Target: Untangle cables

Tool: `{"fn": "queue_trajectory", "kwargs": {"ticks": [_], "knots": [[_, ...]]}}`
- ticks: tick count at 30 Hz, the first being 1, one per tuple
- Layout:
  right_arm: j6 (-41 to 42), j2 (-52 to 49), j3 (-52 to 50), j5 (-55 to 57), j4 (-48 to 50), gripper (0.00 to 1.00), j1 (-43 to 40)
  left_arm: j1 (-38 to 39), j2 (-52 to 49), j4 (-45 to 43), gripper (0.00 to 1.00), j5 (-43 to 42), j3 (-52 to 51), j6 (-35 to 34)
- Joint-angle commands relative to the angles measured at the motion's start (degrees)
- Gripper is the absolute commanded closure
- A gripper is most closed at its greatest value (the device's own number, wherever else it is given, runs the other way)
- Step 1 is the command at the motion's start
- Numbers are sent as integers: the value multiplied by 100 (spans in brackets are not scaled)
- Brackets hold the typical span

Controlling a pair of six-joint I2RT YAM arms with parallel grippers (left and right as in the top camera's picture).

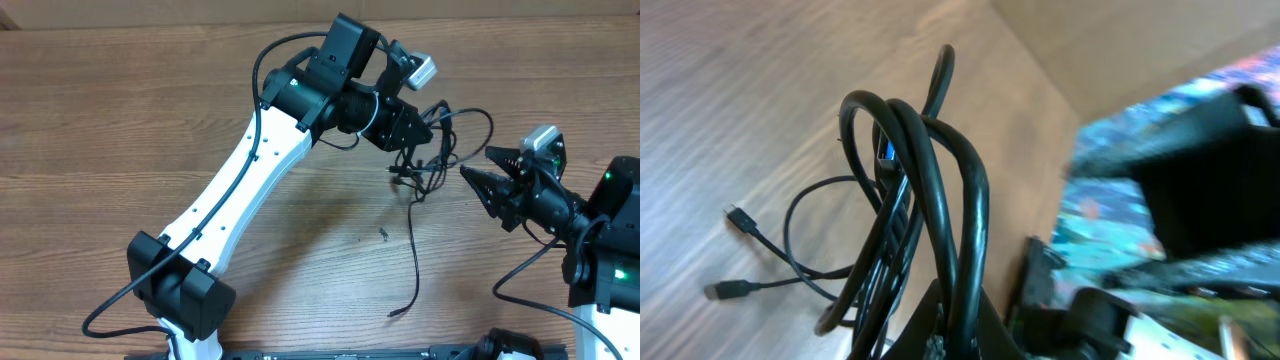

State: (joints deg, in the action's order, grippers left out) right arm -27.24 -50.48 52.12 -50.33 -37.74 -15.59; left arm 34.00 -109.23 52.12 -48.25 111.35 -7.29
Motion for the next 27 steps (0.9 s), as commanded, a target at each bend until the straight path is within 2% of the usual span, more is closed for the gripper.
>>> {"fn": "queue_trajectory", "kwargs": {"ticks": [1,12,14,15,16,19,21,22,23,24,27], "knots": [[-13,-72,76,229,15,51,15,-24,-15,-55,96,-1187,57,365],[-31,-258,76,232,144,57,15,15,-15,-55,96,-1808,57,479],[-31,-258,76,232,162,64,15,20,-15,-55,96,-1792,57,474],[-31,-260,76,232,160,76,15,20,-15,-50,96,-1792,57,474],[-31,-260,76,229,157,83,15,22,-15,-52,96,-1794,57,476],[-31,-260,76,232,162,88,15,22,-15,-57,96,-1963,57,476],[-31,-267,76,232,162,87,15,26,-15,-59,96,-2026,57,476],[-31,-278,76,232,162,80,15,33,-15,-59,96,-2048,57,476],[-31,-293,76,232,162,66,15,37,-15,-57,96,-2065,57,476],[-28,-308,76,229,160,63,15,44,-15,-55,96,-2063,57,476],[-26,-358,76,227,157,63,15,61,-15,-57,96,-2059,57,476]]}}
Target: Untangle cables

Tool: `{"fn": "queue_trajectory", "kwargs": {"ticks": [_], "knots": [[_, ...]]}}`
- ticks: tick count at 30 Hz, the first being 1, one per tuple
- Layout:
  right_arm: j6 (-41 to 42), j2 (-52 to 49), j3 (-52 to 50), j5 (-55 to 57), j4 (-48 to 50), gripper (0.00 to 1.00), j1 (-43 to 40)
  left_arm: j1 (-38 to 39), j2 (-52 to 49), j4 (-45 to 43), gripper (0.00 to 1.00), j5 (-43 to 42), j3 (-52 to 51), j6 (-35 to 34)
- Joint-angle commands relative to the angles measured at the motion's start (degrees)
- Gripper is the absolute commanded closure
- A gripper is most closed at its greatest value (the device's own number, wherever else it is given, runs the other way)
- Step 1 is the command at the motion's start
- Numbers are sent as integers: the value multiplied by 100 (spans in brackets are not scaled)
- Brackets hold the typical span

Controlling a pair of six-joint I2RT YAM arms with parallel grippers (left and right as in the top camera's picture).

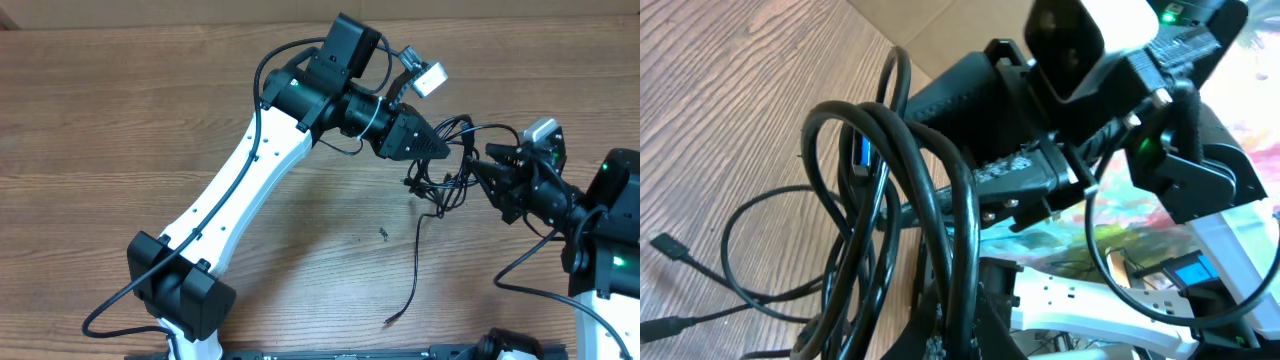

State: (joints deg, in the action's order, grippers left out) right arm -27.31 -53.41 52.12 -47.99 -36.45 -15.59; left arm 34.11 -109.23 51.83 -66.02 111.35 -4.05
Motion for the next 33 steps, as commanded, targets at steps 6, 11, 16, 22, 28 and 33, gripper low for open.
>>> {"fn": "queue_trajectory", "kwargs": {"ticks": [6,11,16,22,28,33], "knots": [[-22,-74,76,-120,31,94,15,122,-15,-98,96,-278,57,153],[22,-72,76,-181,-20,96,15,116,-15,-144,96,-42,57,146],[26,7,79,-317,-28,96,15,116,-15,-146,96,986,57,-155],[227,518,79,-479,-28,96,13,111,-15,-63,96,3040,57,-1241],[487,1150,79,-260,-31,96,13,98,-17,63,96,4085,57,-1832],[713,1609,79,144,-129,96,13,-63,-15,380,96,4734,57,-2354]]}}
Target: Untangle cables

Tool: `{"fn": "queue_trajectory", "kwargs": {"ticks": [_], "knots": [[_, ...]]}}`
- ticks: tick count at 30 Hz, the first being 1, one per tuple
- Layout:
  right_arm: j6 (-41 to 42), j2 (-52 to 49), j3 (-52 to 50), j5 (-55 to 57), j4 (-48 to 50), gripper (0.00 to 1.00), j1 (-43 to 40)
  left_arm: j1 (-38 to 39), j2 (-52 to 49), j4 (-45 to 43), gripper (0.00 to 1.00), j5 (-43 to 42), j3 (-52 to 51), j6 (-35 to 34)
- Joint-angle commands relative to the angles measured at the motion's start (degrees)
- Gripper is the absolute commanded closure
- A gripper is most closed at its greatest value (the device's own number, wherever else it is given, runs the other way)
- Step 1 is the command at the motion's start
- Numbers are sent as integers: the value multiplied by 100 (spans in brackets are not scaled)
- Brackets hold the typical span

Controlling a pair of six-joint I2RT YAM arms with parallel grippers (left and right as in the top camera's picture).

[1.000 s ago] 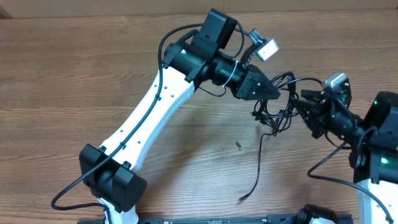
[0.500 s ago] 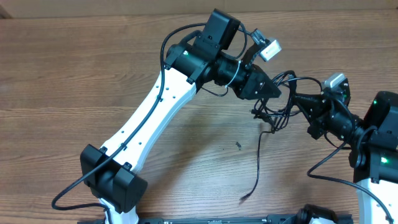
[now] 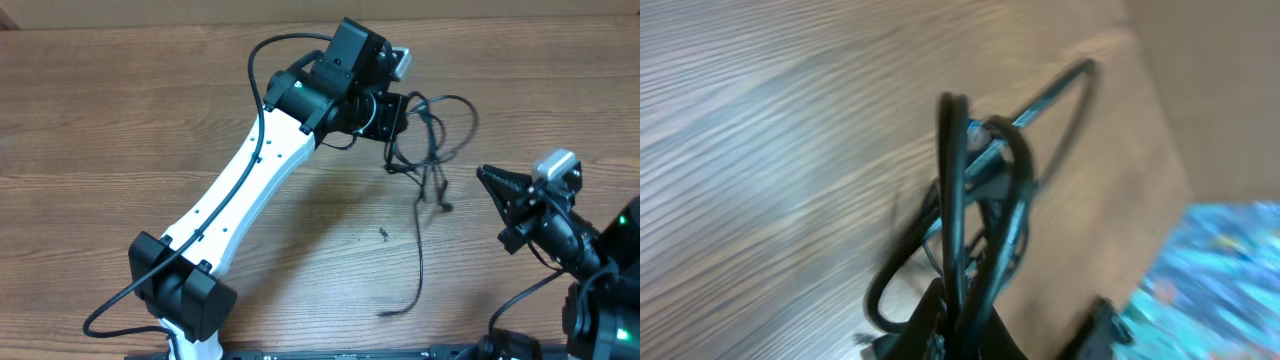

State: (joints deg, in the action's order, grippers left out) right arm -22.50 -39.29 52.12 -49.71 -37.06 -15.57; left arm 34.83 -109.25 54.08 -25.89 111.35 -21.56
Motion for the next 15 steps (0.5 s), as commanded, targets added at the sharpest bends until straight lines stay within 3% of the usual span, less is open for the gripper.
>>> {"fn": "queue_trajectory", "kwargs": {"ticks": [1,5,6,8,9,12,15], "knots": [[269,240,79,417,-105,96,11,-186,-13,223,96,662,57,-638],[251,258,76,533,-173,93,11,-302,-13,247,96,-269,57,0],[219,258,76,533,-168,87,11,-299,-13,245,96,-575,57,289],[-74,256,76,538,-184,53,11,-289,-13,280,96,-1143,57,863],[-245,249,76,538,-190,44,11,-273,-13,317,96,-1451,57,1143],[-804,192,74,540,-284,31,11,-214,-13,476,96,-2260,57,1939],[-951,72,72,669,-304,30,11,-125,-13,669,96,-2710,57,2691]]}}
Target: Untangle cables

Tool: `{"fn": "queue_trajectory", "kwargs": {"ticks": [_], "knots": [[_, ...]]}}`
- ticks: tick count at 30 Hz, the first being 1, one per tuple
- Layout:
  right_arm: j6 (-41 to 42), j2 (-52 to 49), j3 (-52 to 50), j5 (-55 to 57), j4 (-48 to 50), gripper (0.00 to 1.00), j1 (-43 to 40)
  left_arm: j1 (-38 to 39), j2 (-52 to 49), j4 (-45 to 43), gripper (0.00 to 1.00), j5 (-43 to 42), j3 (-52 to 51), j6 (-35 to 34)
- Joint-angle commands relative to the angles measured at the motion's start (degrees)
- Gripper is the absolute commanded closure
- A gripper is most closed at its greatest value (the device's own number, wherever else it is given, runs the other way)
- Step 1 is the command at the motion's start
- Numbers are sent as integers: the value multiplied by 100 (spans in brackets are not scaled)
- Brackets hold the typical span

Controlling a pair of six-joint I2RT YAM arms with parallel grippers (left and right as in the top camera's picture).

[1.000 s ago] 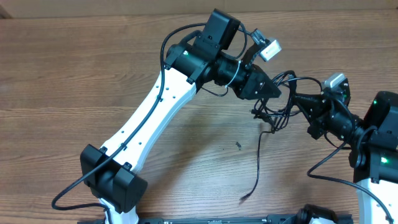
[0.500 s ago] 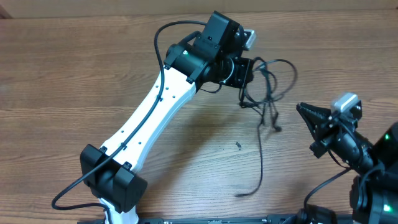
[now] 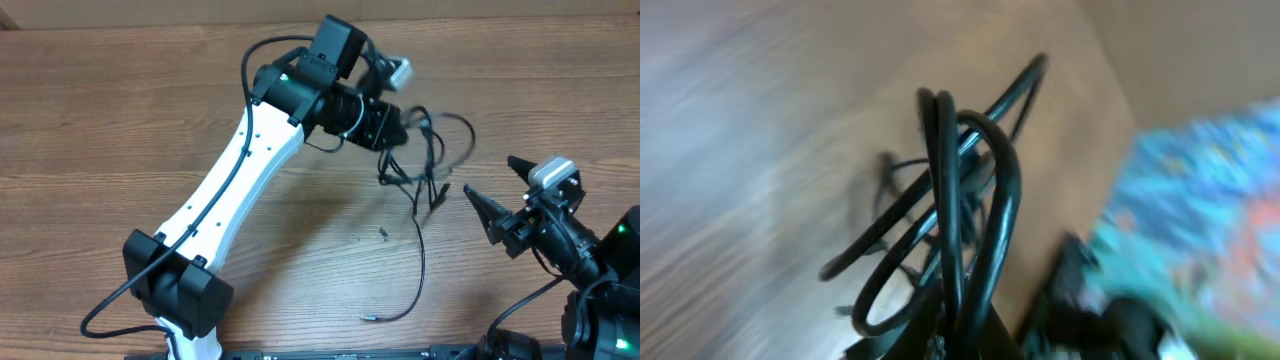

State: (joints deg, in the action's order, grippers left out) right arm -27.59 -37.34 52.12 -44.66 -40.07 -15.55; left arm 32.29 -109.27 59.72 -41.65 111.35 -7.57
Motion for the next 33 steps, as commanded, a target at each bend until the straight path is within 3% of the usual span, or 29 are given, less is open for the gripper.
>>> {"fn": "queue_trajectory", "kwargs": {"ticks": [1,9,22,29,33], "knots": [[-442,-179,72,223,0,30,9,160,-11,146,96,-1182,57,1445],[-610,-951,74,369,72,27,9,236,-11,278,96,-1464,57,2009],[-1344,-1875,74,-1021,-146,38,11,179,-11,76,96,-1961,57,2175],[-1344,-1899,72,-1034,-170,64,11,175,-11,17,96,-1930,57,2175],[-1338,-1899,74,-1036,-173,91,11,170,-11,17,96,-1928,57,2175]]}}
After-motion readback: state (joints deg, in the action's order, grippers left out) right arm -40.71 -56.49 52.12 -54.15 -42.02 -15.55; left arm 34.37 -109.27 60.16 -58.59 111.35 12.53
